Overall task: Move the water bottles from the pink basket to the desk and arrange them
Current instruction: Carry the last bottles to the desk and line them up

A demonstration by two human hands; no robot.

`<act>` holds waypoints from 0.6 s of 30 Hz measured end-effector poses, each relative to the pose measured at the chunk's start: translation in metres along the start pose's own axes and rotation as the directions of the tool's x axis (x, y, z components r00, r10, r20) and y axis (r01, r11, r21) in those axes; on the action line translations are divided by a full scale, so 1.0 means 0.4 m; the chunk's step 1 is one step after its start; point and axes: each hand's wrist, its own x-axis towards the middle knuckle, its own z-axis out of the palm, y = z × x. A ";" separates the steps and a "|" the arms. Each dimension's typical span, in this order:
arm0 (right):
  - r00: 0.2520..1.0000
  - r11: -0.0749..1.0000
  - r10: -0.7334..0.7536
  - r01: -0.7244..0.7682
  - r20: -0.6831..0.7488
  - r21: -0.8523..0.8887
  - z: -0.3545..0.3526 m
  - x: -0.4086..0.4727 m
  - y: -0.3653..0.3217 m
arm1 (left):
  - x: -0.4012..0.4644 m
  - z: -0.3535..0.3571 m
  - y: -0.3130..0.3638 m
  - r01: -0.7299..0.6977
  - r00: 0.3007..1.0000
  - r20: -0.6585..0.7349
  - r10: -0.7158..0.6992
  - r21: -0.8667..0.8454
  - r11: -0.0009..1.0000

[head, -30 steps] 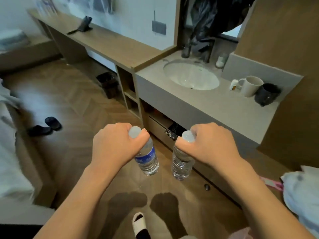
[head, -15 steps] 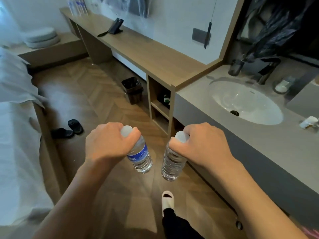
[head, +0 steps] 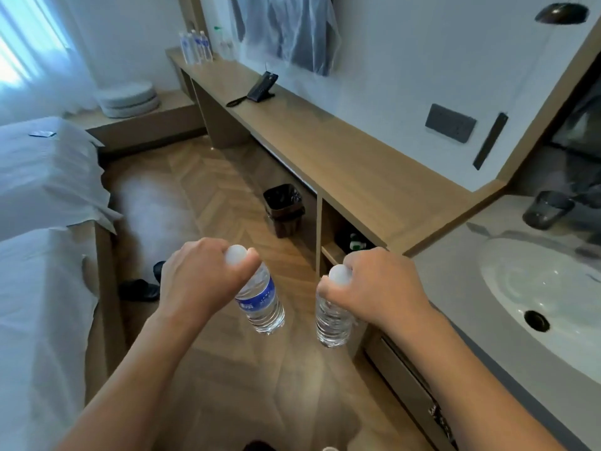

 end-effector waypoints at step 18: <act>0.999 0.999 0.033 -0.033 -0.001 0.019 0.152 0.976 -0.353 | 0.929 0.127 -0.428 -0.101 0.995 0.008 0.101 0.011 0.995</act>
